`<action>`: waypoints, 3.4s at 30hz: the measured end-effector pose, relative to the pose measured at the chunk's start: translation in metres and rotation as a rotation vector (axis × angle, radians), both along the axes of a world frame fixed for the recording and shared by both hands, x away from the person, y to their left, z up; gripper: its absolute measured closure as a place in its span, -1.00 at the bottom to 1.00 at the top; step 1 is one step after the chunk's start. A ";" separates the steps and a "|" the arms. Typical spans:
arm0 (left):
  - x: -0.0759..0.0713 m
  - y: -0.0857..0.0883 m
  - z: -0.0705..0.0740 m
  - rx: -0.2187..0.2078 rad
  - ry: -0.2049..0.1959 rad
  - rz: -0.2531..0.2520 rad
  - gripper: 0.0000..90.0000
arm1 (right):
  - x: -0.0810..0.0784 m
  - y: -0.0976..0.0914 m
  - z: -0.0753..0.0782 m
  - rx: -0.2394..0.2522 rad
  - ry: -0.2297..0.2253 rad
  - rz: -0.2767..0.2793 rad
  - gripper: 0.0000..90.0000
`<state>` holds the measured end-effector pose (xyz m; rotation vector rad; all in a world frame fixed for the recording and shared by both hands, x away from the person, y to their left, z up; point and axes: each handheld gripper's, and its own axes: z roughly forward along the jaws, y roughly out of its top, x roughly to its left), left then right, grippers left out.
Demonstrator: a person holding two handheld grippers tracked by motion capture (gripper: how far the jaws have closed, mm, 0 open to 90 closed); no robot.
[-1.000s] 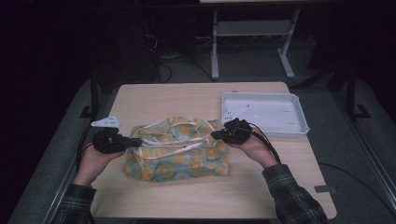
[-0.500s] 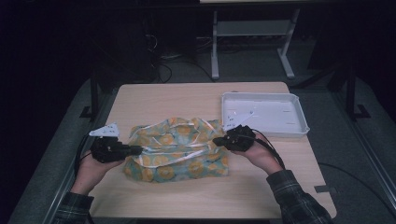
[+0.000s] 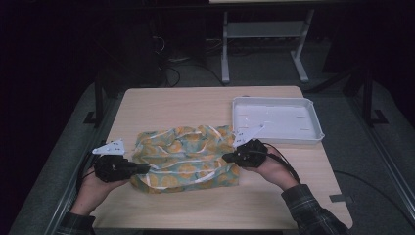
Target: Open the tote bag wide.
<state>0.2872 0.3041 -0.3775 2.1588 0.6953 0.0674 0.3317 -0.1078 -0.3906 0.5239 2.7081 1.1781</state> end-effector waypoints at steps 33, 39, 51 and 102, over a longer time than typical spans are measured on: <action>-0.032 -0.016 -0.027 0.075 0.100 -0.110 0.96 | -0.047 -0.007 -0.030 -0.092 0.083 0.085 0.98; -0.032 -0.025 -0.039 0.134 0.140 -0.127 0.96 | -0.052 -0.002 -0.044 -0.133 0.111 0.106 0.97; -0.028 -0.034 -0.059 0.232 0.154 -0.128 0.77 | -0.052 0.005 -0.056 -0.170 0.137 0.112 0.96; -0.008 -0.033 -0.071 0.256 0.146 -0.030 0.99 | -0.053 -0.005 -0.017 -0.076 0.095 0.093 0.46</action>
